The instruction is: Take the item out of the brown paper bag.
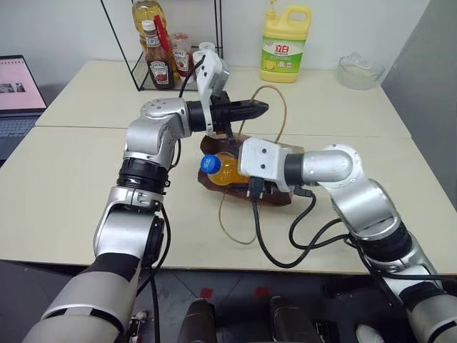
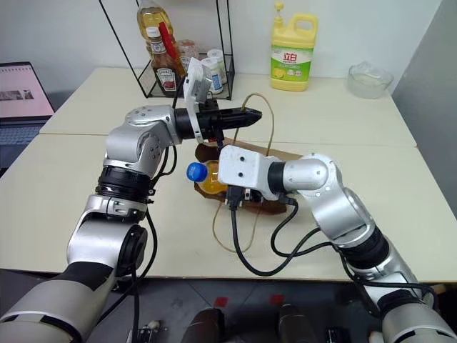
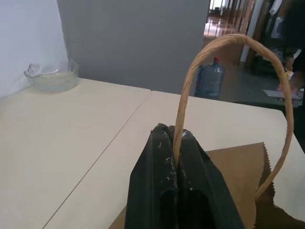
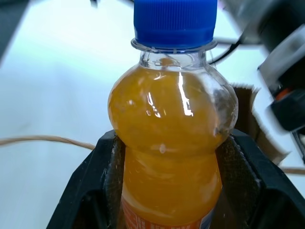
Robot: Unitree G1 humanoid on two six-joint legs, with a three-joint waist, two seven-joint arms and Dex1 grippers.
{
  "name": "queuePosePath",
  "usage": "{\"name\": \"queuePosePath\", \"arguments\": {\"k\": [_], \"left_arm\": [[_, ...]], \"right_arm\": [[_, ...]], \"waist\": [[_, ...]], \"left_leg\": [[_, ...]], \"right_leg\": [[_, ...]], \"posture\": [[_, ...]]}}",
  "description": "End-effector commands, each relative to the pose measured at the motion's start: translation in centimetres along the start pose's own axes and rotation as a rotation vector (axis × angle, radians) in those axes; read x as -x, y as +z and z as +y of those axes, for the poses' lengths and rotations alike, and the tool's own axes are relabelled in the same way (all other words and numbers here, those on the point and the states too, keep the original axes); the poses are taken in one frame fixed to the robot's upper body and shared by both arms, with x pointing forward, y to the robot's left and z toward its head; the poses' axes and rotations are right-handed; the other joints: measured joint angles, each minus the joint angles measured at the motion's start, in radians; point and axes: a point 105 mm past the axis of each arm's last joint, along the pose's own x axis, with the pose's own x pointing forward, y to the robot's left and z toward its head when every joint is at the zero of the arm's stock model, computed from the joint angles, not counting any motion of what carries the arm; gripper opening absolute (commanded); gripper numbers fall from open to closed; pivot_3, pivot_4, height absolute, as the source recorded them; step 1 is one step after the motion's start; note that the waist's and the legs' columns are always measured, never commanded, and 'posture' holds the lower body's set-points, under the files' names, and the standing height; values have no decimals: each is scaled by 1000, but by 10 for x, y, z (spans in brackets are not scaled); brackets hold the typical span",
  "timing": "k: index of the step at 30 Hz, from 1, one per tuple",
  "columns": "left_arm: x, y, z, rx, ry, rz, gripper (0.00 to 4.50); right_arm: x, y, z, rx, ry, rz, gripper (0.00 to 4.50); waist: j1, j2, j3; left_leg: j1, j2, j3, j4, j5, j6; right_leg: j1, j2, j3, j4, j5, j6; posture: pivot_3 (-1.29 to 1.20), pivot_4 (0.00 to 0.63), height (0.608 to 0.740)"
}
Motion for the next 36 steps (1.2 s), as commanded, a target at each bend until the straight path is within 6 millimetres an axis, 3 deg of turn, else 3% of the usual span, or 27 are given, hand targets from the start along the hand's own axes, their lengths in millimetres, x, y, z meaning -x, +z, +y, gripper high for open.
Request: {"name": "queuePosePath", "arguments": {"k": [1,10,15,20,24,26,30,33,36], "left_arm": [[-3,17,1,-61,-1,-29,0],[-7,12,4,-60,10,-19,0],[-6,9,6,-61,26,-9,0],[-4,6,7,-61,34,-4,0],[-4,6,7,-62,34,-4,0],[-5,7,6,-62,31,-5,0],[-7,8,5,-64,26,-9,0],[-7,9,4,-64,24,-12,0],[-6,9,3,-65,24,-12,0]], "right_arm": [[22,31,-7,69,-30,-98,2423],[61,49,-28,-65,-144,-195,2423],[100,58,-53,-132,-305,-219,2423],[153,47,-78,-108,-498,-85,2423],[177,18,-82,-28,-551,154,2422],[186,-12,-80,47,-534,349,2422],[183,-85,-56,210,-334,689,2407],[177,-128,-41,276,-222,794,2406],[168,-159,-30,316,-129,847,2406]], "waist": [[0,0,0],[2,0,0],[3,0,0],[11,1,1],[19,1,1],[21,1,1],[19,1,1],[12,3,2],[4,3,2]], "left_leg": [[0,0,0,0,0,0],[0,0,0,0,-1,2],[-2,0,0,0,-1,2],[-2,0,0,-1,-1,2],[-2,0,1,-1,-1,2],[-2,0,1,-1,-1,2],[-2,0,3,-1,-1,2],[-2,0,5,-1,-1,2],[-2,0,6,-1,0,0]], "right_leg": [[0,0,0,0,0,0],[0,0,0,0,0,0],[-1,0,0,0,0,0],[-1,0,0,-1,0,0],[-2,0,1,-4,0,0],[-2,0,1,-5,0,0],[-2,0,2,-5,0,0],[-3,0,4,-4,0,0],[-3,0,5,-4,0,0]], "posture": [[0,150,740],[0,150,740],[0,150,740],[0,150,740],[0,150,740],[0,150,740],[0,150,740],[0,150,740],[0,150,740]]}}
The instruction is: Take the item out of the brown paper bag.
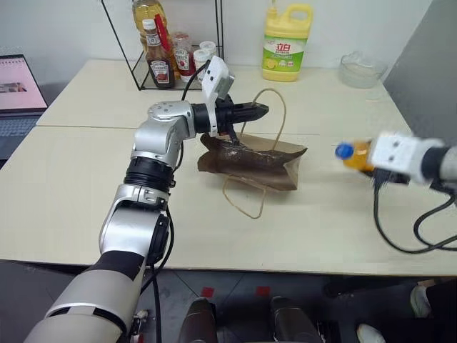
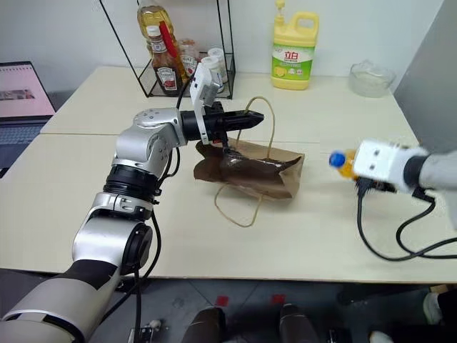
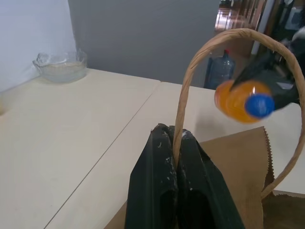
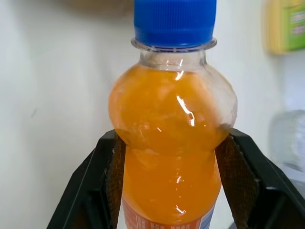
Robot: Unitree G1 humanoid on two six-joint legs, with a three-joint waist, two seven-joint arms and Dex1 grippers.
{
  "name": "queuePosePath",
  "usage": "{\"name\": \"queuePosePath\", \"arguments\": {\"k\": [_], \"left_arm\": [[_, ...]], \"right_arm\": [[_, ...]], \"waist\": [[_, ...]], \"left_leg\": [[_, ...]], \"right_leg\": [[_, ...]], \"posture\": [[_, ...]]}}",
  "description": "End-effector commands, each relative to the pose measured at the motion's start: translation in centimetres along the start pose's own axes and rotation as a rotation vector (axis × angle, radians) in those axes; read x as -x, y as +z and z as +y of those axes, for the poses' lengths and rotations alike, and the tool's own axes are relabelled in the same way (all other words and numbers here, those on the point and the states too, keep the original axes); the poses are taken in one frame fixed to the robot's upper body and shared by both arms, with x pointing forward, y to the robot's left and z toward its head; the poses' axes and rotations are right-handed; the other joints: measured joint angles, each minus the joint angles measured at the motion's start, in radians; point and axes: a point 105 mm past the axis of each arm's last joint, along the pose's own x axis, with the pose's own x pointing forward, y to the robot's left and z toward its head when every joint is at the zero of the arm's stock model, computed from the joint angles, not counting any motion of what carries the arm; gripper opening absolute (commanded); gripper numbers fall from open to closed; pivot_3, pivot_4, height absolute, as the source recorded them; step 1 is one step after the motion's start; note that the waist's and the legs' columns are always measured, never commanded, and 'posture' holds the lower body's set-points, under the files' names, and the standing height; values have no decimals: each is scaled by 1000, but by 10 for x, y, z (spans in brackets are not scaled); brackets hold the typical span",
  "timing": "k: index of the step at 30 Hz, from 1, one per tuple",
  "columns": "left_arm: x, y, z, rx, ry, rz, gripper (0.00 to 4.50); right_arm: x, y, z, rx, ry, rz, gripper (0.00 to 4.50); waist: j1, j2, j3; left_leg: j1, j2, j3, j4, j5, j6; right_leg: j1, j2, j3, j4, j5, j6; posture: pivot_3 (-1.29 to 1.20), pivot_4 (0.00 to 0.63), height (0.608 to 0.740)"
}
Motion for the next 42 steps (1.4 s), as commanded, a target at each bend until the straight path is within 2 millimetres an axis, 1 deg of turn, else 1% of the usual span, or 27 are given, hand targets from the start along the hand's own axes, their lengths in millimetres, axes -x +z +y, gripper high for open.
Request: {"name": "queuePosePath", "arguments": {"k": [1,4,5,9,11,12,15,16,18,19,22,24,25,26,28,30,34,35,37,42], "left_arm": [[1,17,-2,-49,-8,-32,0],[3,17,-2,-50,-3,-31,0],[3,17,-2,-50,-1,-30,0],[4,17,-2,-49,2,-31,0],[4,17,-3,-48,3,-31,0],[4,17,-3,-48,4,-31,0],[5,17,-3,-46,7,-32,0],[5,17,-3,-45,8,-32,0],[5,16,-3,-43,9,-31,0],[5,16,-3,-41,10,-30,0],[5,15,-1,-30,22,-30,0],[6,14,1,-30,34,-29,0],[6,14,2,-28,42,-28,0],[5,13,3,-27,49,-26,0],[4,11,6,-25,67,-22,0],[3,11,8,-24,81,-20,0],[0,10,18,-16,134,-10,0],[-1,10,20,-13,145,-8,410],[-1,10,22,-13,155,-8,875],[-3,11,26,-29,165,-7,2338]], "right_arm": [[-12,-5,-3,151,-20,31,2406],[-30,-8,14,180,59,39,2406],[-34,-7,16,178,67,35,2406],[-41,-5,23,171,93,23,2406],[-42,-4,24,162,99,18,3122],[-42,-4,25,160,102,17,3328],[-39,-2,26,149,104,5,4419],[-37,0,26,142,99,-6,4467],[-31,7,22,116,77,-41,4467],[-25,15,18,92,62,-75,4467],[-1,38,4,-35,-6,-186,4467],[16,53,1,-176,-21,-276,4467],[25,62,0,-274,-24,-347,4467],[37,74,-7,-398,-66,-445,4467],[54,88,-10,-522,-94,-554,4467],[61,96,-5,-576,-114,-585,4467],[65,105,1,-647,-163,-592,4467],[65,106,2,-660,-173,-593,4500],[65,108,4,-682,-188,-595,4500],[64,109,5,-728,-223,-594,4500]], "waist": [[-3,0,0],[-5,1,1],[-6,1,1],[-5,1,1],[-5,1,1],[-5,1,1],[-4,1,1],[-3,1,1],[-3,1,1],[-2,1,1],[-2,1,1],[-1,1,1],[1,1,1],[1,1,0],[3,1,0],[7,1,0],[13,1,0],[13,1,0],[14,1,0],[14,1,0]], "left_leg": [[0,0,0,0,0,0],[0,0,0,0,0,-1],[0,0,0,1,1,-1],[0,0,0,2,1,-1],[0,0,0,2,1,-1],[0,0,0,2,1,-1],[0,0,0,3,1,-1],[0,0,0,3,1,-1],[0,0,0,2,1,-1],[0,0,0,2,1,-1],[0,0,0,3,1,-1],[0,0,-1,3,1,-1],[0,0,-1,3,1,-1],[0,0,-2,3,1,-1],[0,0,-3,3,1,-1],[0,-1,-4,3,1,-1],[0,-1,-4,3,0,0],[0,-1,-4,3,-1,1],[0,-1,-4,3,-1,1],[0,-1,-4,3,-1,2]], "right_leg": [[0,0,0,0,0,0],[0,0,0,0,0,0],[0,0,0,0,0,0],[1,0,0,0,0,0],[2,0,-1,0,0,0],[2,0,-1,1,0,0],[2,0,-1,1,0,0],[2,0,-1,1,0,0],[2,-1,-1,1,0,0],[2,-1,-1,1,0,0],[2,-1,-1,2,0,0],[2,-1,-1,2,0,0],[2,0,-1,2,0,0],[3,0,-2,2,0,0],[4,0,-3,2,0,0],[4,-1,-3,3,0,0],[4,-1,-3,3,0,0],[4,-1,-3,3,0,0],[4,-1,-3,3,0,0],[4,-1,-3,3,0,0]], "posture": [[0,150,740],[0,150,740],[0,150,740],[0,150,740],[0,150,740],[0,150,740],[0,150,740],[0,150,740],[0,150,740],[0,150,740],[0,150,740],[0,150,740],[0,150,740],[0,150,740],[0,150,740],[0,150,740],[0,150,740],[0,150,740],[0,150,740],[0,150,740]]}}
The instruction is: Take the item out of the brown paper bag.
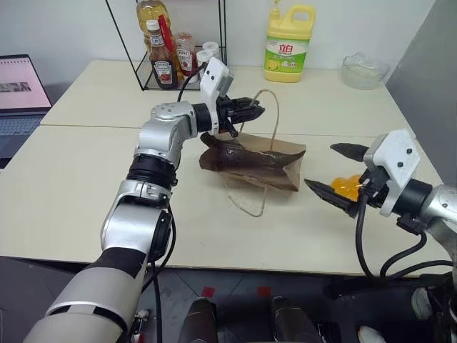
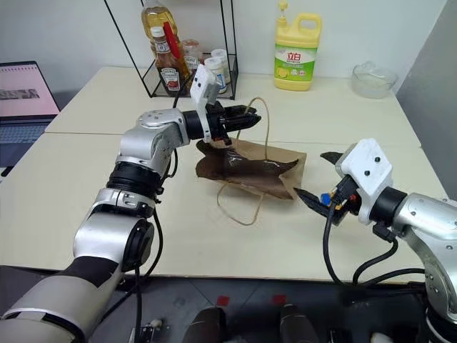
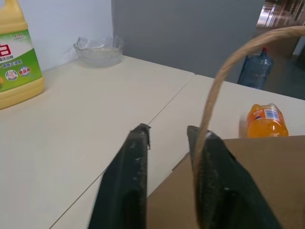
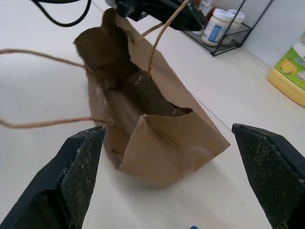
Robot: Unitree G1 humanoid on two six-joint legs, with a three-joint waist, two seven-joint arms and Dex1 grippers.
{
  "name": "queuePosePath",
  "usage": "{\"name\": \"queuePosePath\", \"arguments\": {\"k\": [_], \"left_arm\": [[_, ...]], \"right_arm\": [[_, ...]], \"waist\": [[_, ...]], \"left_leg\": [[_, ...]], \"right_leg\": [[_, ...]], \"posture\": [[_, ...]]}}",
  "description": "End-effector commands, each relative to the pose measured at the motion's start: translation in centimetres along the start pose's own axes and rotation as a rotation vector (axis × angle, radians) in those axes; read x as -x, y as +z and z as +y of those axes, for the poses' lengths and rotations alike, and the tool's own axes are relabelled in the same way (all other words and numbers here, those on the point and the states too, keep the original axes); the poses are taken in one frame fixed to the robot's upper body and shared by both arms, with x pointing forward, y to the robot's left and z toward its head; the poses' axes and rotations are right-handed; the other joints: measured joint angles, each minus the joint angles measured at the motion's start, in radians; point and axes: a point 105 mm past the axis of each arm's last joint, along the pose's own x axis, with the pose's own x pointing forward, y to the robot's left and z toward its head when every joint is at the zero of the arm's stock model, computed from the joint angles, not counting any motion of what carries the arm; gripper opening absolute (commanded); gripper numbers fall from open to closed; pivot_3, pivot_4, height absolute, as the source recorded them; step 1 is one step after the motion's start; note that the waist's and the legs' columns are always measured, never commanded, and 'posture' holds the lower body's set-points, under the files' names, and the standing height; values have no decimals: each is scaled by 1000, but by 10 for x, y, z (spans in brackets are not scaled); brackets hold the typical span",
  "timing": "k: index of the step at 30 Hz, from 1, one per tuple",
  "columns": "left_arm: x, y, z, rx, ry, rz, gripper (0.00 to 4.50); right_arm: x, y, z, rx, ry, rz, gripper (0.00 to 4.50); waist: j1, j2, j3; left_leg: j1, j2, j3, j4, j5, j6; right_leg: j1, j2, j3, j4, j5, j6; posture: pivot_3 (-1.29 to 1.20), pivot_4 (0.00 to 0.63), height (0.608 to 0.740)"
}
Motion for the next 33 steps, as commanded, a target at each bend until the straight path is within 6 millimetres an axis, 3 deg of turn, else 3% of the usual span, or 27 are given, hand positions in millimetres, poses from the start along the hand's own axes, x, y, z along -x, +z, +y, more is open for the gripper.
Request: {"name": "queuePosePath", "arguments": {"k": [1,7,14,23,33], "left_arm": [[-2,23,4,-65,15,-55,2643],[-7,32,22,-150,152,-68,4474],[-12,38,22,-205,151,-85,4474],[0,38,30,-268,183,-74,4474],[41,67,46,-189,295,-254,4474]], "right_arm": [[5,8,-2,27,-58,-28,4500],[3,10,-13,51,-106,-35,4500],[-1,13,-16,66,-98,-41,4500],[-1,13,-19,62,-102,-43,4500],[-8,18,-24,68,-184,-149,4500]], "waist": [[0,0,0],[1,0,0],[0,0,0],[0,0,0],[0,0,0]], "left_leg": [[0,0,0,0,0,0],[0,0,0,0,0,0],[0,0,0,0,0,0],[0,0,0,0,0,0],[0,0,0,0,0,0]], "right_leg": [[0,0,0,0,0,0],[0,0,0,0,0,0],[0,0,0,0,0,0],[0,0,0,0,0,0],[-1,0,0,0,0,0]], "posture": [[0,150,740],[0,150,740],[0,150,740],[0,150,740],[0,150,740]]}}
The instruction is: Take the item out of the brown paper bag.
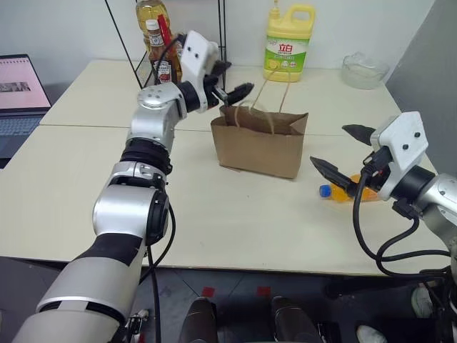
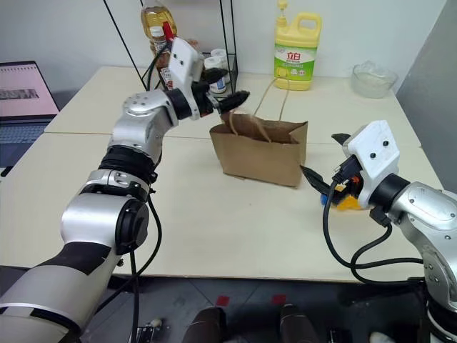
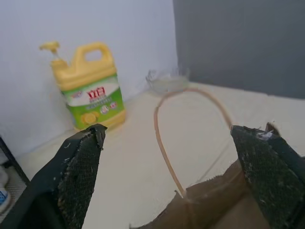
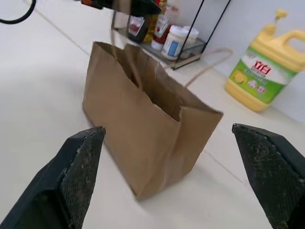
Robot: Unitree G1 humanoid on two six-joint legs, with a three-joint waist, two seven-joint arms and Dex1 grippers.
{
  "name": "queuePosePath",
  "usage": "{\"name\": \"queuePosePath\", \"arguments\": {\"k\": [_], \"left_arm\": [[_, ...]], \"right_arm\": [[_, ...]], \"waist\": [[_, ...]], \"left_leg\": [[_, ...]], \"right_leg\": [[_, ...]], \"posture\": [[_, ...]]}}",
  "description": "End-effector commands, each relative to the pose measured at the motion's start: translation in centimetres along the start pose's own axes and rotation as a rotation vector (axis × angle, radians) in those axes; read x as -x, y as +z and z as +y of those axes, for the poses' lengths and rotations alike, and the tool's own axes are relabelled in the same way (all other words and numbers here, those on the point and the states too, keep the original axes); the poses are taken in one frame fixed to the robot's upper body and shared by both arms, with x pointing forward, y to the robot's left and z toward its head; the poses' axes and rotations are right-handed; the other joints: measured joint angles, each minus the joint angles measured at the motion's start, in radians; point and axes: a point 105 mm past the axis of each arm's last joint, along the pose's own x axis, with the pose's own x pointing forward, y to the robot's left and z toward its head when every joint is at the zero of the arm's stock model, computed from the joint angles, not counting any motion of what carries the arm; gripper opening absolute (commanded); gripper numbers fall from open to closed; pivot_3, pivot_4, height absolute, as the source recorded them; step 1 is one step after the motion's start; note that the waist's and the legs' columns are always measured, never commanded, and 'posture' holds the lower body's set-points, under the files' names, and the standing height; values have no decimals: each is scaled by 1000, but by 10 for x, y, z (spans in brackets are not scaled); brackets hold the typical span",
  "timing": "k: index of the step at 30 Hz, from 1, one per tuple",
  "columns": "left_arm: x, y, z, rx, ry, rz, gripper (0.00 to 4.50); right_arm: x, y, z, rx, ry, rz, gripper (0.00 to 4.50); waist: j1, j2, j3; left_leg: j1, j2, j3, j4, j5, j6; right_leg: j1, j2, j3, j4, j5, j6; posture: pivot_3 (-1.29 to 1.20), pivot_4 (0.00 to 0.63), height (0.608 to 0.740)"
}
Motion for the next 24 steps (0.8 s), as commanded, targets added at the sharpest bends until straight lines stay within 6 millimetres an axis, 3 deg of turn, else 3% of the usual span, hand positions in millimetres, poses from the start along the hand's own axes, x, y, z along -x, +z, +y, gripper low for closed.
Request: {"name": "queuePosePath", "arguments": {"k": [1,4,7,9,11,19,24], "left_arm": [[16,25,10,-21,64,-87,4474],[43,12,22,-32,191,-33,4474],[89,-14,28,-146,332,76,4474],[111,-34,22,-230,360,170,4474],[127,-48,12,-208,368,204,4474],[161,-101,-29,-54,439,300,4474],[159,-108,-46,2,405,284,4474]], "right_arm": [[1,7,3,35,-29,-74,4500],[5,3,9,47,-26,-72,4500],[10,1,13,35,-48,-91,4500],[12,-3,13,6,-73,-91,4500],[14,-10,13,-9,-111,-83,4500],[22,-47,6,-129,-297,-62,4500],[22,-59,12,-129,-298,-57,4500]], "waist": [[0,0,0],[-2,0,0],[-12,1,0],[-15,1,0],[-12,0,-1],[9,-5,-5],[5,-5,-5]], "left_leg": [[0,0,0,0,0,0],[0,0,0,0,1,-2],[1,1,1,0,2,-3],[2,2,1,0,2,-4],[2,2,0,0,2,-4],[4,1,0,1,1,-1],[6,2,0,0,0,-1]], "right_leg": [[0,0,0,0,0,0],[0,0,1,0,0,0],[0,0,2,3,0,0],[0,1,1,3,0,0],[0,1,1,4,0,-1],[3,0,1,3,0,-1],[4,1,1,4,0,-1]], "posture": [[0,150,740],[0,150,740],[0,150,740],[0,150,740],[0,150,740],[0,150,740],[0,150,740]]}}
